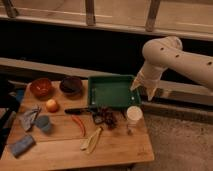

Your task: Place banana in tray

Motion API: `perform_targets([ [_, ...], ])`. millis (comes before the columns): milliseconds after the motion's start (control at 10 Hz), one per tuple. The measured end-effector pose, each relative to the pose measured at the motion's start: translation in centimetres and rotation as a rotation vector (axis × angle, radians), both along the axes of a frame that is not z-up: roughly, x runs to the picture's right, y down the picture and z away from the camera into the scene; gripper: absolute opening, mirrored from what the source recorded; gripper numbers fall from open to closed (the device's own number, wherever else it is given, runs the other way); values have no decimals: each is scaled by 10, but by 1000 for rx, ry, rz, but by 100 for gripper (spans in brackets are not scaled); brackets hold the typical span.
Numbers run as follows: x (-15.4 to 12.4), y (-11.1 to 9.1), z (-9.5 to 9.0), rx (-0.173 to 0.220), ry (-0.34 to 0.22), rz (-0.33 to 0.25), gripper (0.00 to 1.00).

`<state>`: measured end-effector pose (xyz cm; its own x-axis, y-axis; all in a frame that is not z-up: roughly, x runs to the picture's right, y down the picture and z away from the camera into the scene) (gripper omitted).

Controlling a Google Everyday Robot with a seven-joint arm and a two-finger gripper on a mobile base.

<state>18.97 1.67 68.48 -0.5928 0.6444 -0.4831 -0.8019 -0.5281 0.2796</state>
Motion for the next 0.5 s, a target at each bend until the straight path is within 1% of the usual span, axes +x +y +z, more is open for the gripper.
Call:
perform_targets([
  [200,-8,3,2,-7,-11,-15,65],
  [500,-32,8,2,-20,-46,-50,65],
])
